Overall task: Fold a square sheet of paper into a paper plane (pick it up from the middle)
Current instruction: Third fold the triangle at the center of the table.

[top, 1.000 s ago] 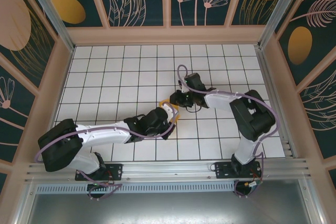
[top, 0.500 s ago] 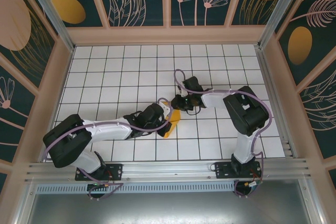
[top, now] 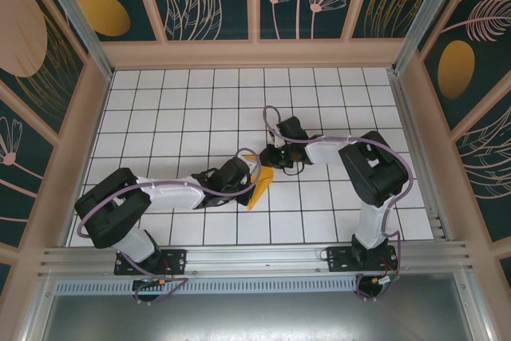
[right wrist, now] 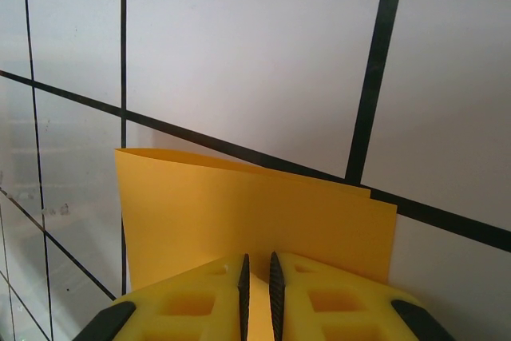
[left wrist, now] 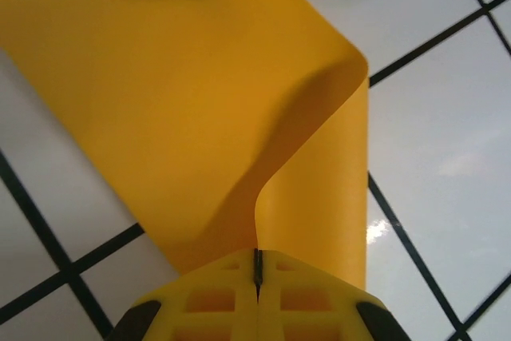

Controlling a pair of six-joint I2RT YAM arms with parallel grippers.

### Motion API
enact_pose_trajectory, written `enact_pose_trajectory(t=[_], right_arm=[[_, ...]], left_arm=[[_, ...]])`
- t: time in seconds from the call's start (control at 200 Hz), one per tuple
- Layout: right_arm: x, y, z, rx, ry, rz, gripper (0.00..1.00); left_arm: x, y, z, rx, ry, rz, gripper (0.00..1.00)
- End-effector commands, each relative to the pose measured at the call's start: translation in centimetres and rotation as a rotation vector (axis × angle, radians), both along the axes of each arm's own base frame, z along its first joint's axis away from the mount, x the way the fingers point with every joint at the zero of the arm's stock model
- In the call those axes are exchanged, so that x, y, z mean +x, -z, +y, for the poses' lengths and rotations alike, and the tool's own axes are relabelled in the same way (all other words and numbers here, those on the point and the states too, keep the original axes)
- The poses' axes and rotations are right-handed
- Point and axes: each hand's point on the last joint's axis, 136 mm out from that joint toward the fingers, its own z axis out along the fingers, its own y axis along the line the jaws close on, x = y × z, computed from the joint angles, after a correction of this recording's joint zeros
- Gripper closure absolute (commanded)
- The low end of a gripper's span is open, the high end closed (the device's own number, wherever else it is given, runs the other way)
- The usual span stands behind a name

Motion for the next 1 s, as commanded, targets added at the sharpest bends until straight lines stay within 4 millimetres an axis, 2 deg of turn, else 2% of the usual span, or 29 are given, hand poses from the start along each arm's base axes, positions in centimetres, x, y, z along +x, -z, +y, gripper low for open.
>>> enact_pose_trajectory(t=[0.0, 0.09, 0.25, 0.61, 0.996], right_arm=[[-1.3, 3.0, -0.7, -0.088, -0.011, 0.05, 0.81], [-1.3, 3.1, -0.7, -0.09, -0.01, 0.049, 0.81], [-1.4, 3.2, -0.7, -0.091, -0.009, 0.053, 0.81], [-1.3, 3.2, -0.8, -0.098, -0.005, 0.054, 0.81], [-1.6, 3.5, -0.9, -0.103, 0.001, 0.062, 0.81]], left_arm=[[1.4, -0.4, 0.5, 0.029, -0.065, -0.03, 1.0], [1.5, -0.9, 0.4, 0.014, -0.059, -0.046, 1.0], [1.3, -0.4, 0.0, 0.028, -0.033, -0.029, 1.0], [1.4, 0.5, 1.0, 0.065, -0.082, -0.015, 1.0], [0.6, 0.5, 0.8, 0.029, -0.071, 0.02, 1.0]])
